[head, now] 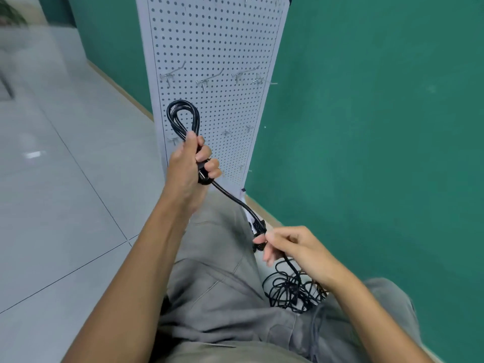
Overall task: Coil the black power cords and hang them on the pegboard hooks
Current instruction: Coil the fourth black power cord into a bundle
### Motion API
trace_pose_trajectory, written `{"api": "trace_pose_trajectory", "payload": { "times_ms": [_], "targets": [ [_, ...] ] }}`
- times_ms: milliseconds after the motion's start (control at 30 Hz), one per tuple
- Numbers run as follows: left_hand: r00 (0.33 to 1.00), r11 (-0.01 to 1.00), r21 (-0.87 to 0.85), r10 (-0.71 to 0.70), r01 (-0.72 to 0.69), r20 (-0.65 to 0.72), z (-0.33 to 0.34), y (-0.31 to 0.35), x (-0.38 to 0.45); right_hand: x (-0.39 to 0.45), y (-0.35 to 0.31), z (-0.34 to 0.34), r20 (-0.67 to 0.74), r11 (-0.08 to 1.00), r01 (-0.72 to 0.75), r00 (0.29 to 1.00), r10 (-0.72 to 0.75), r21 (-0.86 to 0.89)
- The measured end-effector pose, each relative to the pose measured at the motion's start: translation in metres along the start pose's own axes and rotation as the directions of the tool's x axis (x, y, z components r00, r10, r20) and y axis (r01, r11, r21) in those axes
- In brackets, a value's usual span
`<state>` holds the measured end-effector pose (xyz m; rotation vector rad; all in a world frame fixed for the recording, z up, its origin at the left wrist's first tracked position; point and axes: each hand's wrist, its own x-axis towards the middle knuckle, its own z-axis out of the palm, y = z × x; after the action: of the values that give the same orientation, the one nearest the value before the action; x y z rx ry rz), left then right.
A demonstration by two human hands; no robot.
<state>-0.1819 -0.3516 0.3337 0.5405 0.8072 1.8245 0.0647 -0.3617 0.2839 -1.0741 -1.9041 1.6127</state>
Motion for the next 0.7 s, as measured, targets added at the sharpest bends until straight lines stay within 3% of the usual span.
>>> {"api": "trace_pose_trajectory", "payload": {
  "times_ms": [167, 333, 533, 700],
  "targets": [
    [0.997, 0.999, 0.045, 0.032, -0.028, -0.074, -0.007, -0.006, 0.008, -0.005, -0.011, -0.003, -0.132, 0.992, 0.071, 0.988, -0.085, -0.104],
    [0.993, 0.965, 0.261, 0.045, -0.016, -0.107, -0.010, -0.025, 0.009, -0.021, -0.047, -0.012, -0.150, 0.953, 0.189, 0.962, -0.227, -0.236],
    [0.996, 0.938, 0.343, -0.073, 0.052, 0.048, 0.010, -0.059, -0.012, -0.025, -0.096, -0.026, -0.055, 0.843, 0.274, 0.940, -0.336, -0.463],
    [0.957, 0.898, 0.424, -0.219, 0.121, 0.192, 0.036, -0.086, -0.037, -0.010, -0.117, -0.043, -0.149, 0.855, 0.261, 0.921, -0.359, -0.448]
  ]
}}
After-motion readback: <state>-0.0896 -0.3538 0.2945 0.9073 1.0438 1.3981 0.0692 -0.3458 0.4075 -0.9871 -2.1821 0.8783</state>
